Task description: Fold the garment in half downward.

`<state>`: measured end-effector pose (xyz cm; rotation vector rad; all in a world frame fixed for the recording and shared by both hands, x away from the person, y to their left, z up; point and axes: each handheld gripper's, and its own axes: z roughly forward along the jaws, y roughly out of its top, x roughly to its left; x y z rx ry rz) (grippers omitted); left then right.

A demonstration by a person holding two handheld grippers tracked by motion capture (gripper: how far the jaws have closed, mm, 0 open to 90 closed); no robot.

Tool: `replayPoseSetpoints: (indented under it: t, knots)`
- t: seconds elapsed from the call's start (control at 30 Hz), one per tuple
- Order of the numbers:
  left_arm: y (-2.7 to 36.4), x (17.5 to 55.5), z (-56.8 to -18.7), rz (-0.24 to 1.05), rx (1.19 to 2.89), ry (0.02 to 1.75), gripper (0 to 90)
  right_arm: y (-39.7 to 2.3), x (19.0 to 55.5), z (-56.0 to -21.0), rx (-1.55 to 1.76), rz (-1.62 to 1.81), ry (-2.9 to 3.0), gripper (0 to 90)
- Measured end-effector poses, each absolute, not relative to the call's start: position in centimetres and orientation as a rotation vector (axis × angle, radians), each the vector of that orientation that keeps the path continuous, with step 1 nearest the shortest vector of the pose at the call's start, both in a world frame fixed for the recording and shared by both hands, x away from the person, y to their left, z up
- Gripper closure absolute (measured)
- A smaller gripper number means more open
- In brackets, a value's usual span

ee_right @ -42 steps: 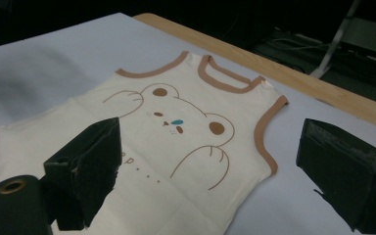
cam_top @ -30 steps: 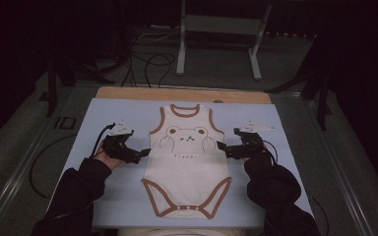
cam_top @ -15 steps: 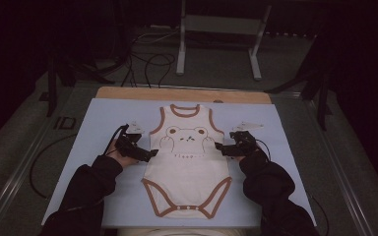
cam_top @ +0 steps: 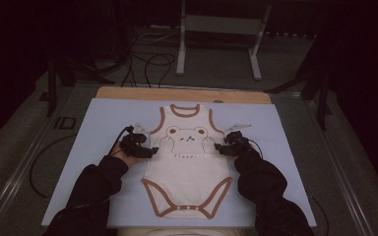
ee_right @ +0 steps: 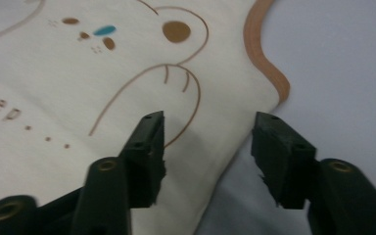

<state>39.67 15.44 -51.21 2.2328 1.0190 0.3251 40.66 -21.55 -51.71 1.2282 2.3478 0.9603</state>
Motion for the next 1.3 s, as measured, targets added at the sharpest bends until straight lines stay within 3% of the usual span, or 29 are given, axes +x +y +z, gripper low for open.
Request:
replayPoseSetpoints:
  t: [0.4, 0.53, 0.7, 1.3]
  knots:
    - [14.8, 40.2, -51.7, 0.308, 2.24, 1.037, 55.3, -20.9, 40.7, -51.8, 1.214, 0.923, 2.382, 79.9]
    - [14.7, 40.5, -51.7, 0.281, 2.221, 1.055, 69.3, -20.5, 40.7, -51.7, 1.194, 0.897, 2.407, 87.9]
    - [14.5, 40.7, -51.7, 0.222, 2.2, 1.067, 86.8, -20.5, 40.8, -51.7, 1.188, 0.898, 2.412, 88.8]
    - [14.8, 40.1, -50.1, 0.249, 2.199, 0.989, 88.7, -20.8, 40.1, -49.8, 1.12, 0.943, 2.4, 89.4]
